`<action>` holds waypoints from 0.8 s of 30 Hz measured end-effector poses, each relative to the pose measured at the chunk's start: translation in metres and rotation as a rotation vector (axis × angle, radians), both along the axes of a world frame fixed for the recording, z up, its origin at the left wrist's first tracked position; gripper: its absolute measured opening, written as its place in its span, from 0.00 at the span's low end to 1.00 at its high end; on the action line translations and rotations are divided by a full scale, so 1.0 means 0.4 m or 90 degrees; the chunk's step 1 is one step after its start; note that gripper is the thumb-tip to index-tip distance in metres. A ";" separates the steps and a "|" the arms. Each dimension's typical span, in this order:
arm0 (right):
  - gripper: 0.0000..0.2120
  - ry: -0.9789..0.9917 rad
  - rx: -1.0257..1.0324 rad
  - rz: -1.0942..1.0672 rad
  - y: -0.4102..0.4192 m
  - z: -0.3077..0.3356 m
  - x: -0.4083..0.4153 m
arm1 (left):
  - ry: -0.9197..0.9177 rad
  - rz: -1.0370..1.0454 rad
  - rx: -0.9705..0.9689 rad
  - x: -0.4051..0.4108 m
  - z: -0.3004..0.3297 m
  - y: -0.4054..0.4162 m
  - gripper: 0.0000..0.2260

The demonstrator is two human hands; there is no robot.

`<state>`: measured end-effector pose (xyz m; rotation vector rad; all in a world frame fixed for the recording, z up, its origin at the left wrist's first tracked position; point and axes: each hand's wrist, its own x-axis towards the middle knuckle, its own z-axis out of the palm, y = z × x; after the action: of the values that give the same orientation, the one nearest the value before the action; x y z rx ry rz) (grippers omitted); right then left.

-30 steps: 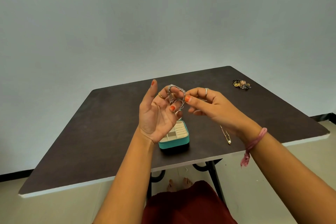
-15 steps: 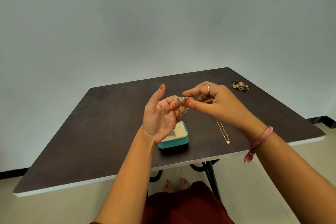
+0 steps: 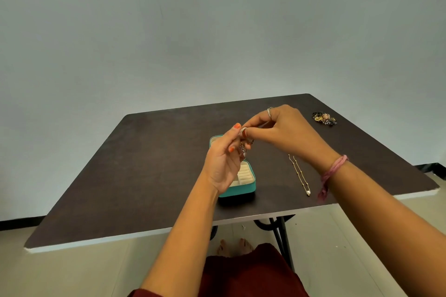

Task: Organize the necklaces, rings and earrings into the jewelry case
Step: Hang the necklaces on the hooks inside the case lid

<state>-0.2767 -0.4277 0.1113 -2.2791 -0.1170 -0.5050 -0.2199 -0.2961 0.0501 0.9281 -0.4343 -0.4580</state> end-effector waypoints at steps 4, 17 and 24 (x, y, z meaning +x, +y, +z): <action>0.04 -0.013 -0.041 -0.003 0.007 0.020 0.022 | 0.059 0.029 -0.087 0.001 -0.017 -0.018 0.12; 0.08 -0.092 -0.190 -0.075 0.034 0.079 0.101 | 0.144 0.086 -0.188 0.060 -0.008 -0.004 0.14; 0.08 -0.089 -0.182 -0.081 0.028 0.060 0.152 | 0.177 0.280 -0.010 0.159 -0.076 0.065 0.09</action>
<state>-0.2160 -0.4165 0.1351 -2.5393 -0.1197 -0.7559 -0.1561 -0.2700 0.0197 0.8980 0.0233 -0.1753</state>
